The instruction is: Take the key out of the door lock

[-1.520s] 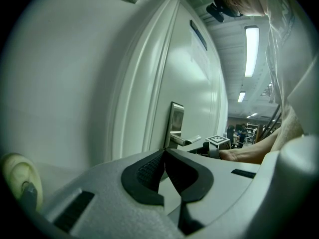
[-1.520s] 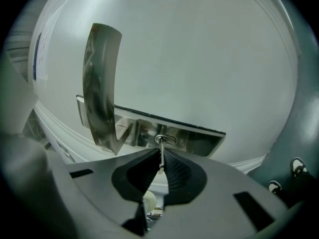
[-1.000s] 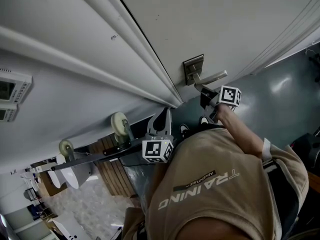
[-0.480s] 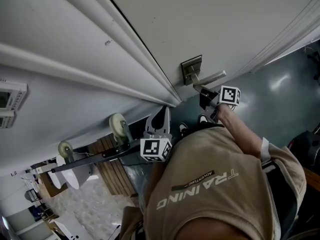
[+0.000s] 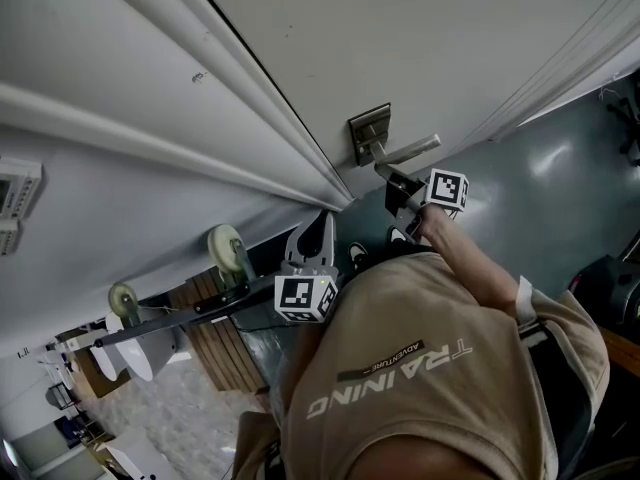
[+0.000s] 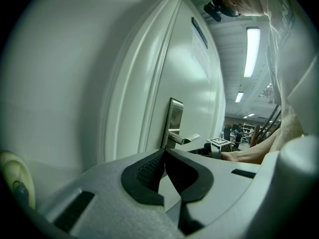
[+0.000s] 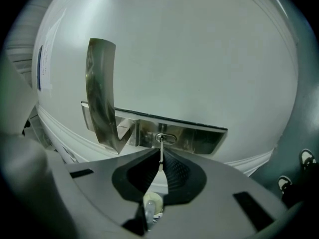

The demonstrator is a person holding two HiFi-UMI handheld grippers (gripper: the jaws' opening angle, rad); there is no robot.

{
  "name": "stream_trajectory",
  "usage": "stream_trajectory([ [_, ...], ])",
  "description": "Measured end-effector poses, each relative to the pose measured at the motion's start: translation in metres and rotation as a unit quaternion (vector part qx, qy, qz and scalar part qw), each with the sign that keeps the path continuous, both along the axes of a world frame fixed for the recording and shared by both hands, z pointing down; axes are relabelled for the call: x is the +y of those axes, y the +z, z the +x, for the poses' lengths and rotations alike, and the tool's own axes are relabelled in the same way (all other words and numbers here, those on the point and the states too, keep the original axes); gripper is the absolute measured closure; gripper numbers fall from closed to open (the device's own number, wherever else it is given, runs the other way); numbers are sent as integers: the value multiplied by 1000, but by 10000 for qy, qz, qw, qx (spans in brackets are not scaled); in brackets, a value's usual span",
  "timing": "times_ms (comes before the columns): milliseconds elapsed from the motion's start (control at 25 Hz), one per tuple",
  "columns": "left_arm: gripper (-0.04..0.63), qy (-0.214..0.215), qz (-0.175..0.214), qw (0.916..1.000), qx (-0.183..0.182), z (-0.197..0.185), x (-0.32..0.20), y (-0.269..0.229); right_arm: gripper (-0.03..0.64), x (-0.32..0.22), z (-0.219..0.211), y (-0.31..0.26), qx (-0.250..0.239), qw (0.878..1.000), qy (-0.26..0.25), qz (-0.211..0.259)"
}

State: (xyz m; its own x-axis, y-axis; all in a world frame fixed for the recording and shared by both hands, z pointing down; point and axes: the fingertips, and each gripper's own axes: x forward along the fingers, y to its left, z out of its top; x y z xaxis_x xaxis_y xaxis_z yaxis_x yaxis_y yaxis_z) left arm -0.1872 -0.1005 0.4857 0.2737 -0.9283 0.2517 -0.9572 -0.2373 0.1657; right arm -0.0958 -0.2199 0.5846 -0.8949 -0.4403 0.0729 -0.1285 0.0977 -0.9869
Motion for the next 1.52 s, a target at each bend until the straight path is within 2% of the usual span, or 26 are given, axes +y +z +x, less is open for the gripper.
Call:
stream_trajectory([
  [200,586,84,121,9999,-52,4,-3,-8,588,1,2,-1,73,9999,-79,133],
  [320,586,-16,132,9999,-37,-2,0,-9,588,12,8,-3,14,9995,-170,274],
  [440,586,-112,92,9999,27,-8,2,-5,589,29,14,0,173,9982,-372,445],
  [520,586,-115,69,9999,43,-10,2,-3,589,34,14,2,166,9986,-364,335],
  [600,586,-74,65,9999,78,-9,3,-3,589,36,15,-3,94,9991,-331,263],
  [720,586,4,109,9999,107,-5,3,-4,589,36,20,-15,174,9974,-387,589],
  [920,586,230,175,9995,150,-1,5,-4,589,51,26,-19,330,9975,-283,559],
  [1120,586,444,230,9984,268,2,13,0,589,68,27,-23,426,9961,-218,739],
  [1320,586,593,321,9973,306,0,24,4,589,84,31,-17,773,9937,-85,812],
  [1520,586,627,246,9973,284,3,33,7,589,94,38,-20,1110,9876,-98,1104],
])
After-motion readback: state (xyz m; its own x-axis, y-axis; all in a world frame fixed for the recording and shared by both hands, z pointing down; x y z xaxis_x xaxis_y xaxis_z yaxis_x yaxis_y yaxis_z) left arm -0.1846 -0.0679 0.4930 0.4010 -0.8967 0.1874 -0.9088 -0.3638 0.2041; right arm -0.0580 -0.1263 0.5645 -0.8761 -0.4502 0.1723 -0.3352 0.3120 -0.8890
